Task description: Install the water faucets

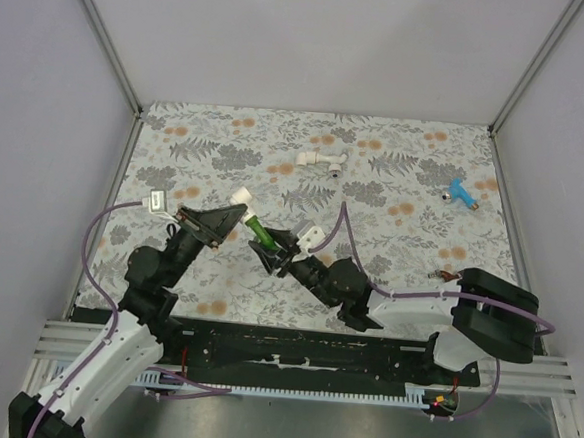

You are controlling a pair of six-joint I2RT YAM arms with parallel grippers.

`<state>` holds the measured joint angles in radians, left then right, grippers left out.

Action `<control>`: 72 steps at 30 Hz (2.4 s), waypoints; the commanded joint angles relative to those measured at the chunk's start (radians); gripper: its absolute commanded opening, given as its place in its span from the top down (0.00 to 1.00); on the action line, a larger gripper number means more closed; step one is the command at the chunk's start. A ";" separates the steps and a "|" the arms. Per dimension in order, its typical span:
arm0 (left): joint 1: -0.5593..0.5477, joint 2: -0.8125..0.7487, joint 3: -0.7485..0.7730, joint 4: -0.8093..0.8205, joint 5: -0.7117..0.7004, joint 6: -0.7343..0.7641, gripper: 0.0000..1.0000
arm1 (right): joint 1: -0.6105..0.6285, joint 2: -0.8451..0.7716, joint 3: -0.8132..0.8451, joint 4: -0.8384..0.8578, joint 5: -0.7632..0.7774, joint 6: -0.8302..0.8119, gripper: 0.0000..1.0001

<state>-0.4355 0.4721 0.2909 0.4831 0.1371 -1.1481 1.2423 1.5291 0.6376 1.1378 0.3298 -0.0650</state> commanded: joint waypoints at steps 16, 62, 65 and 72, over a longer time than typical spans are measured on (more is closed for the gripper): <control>-0.003 0.117 0.008 0.516 0.320 0.128 0.93 | -0.294 -0.334 0.114 -0.479 -0.807 0.561 1.00; 0.060 -0.147 0.355 -0.925 -0.212 0.892 0.21 | -0.776 -0.202 0.162 -1.227 -0.773 0.237 0.02; 0.067 -0.145 0.355 -0.926 -0.197 0.889 0.21 | -0.773 -0.308 0.169 -1.454 -0.678 0.226 0.02; 0.072 -0.147 0.355 -0.931 -0.194 0.887 0.22 | -0.771 -0.507 0.068 -1.578 -0.516 0.407 0.02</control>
<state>-0.3733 0.3309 0.6476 -0.4530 -0.0486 -0.2970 0.4690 1.1122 0.7673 -0.3210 -0.3035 0.2417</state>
